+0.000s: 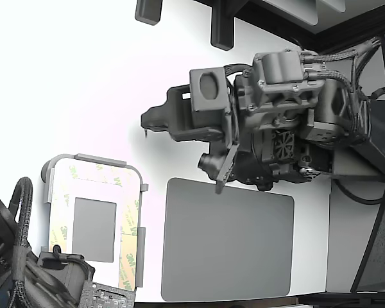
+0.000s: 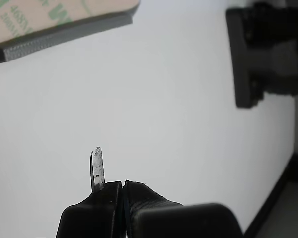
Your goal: Peel off protective film from adhesive tape.
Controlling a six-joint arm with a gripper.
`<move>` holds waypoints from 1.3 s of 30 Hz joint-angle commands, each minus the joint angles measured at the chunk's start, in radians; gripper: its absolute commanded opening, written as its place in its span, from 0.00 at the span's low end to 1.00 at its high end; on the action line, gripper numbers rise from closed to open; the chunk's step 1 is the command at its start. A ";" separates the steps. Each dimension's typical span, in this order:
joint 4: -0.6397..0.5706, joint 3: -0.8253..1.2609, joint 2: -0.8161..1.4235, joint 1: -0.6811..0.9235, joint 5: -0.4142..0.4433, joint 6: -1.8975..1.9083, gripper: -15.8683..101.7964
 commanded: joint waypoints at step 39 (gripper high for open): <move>-0.201 -0.422 -0.635 0.624 0.219 -0.302 0.04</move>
